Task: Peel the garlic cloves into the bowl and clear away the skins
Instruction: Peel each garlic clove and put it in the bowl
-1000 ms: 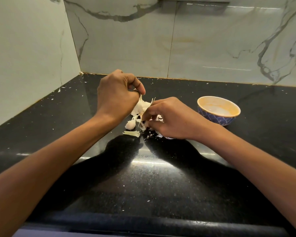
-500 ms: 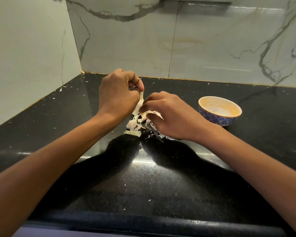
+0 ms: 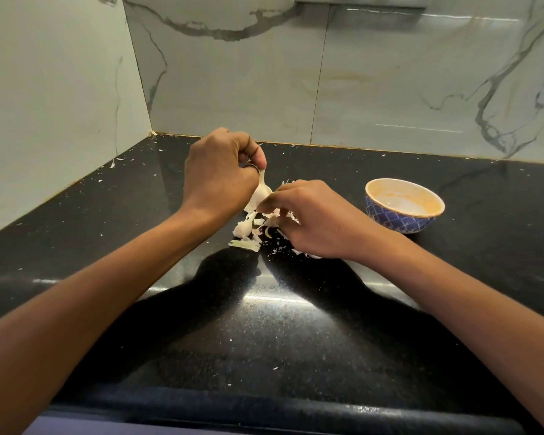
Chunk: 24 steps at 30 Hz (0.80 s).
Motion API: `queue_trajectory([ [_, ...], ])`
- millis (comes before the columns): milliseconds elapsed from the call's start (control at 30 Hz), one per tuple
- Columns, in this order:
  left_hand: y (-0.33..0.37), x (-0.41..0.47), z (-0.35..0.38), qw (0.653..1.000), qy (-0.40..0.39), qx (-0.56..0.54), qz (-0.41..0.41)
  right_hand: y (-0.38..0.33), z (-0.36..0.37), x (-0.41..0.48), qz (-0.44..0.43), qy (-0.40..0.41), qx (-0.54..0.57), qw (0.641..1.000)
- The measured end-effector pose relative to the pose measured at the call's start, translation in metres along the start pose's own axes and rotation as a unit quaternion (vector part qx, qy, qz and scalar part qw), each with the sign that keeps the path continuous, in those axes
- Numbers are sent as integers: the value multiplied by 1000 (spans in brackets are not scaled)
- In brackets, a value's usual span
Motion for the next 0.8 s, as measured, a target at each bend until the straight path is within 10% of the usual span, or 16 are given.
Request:
queue_trajectory([
  [800,4,-6,21,989,-133,-57,37,16,-17,-1,55,60,46,996],
])
Point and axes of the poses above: each hand's wrist, its own x-axis towards the middle knuckle, its own z-axis out of the palm, y = z × x, the point moved 5 cm from there along x, towards the middle knuckle, and after that the axes turned 1 degree about -y, right-handed, at the moved point
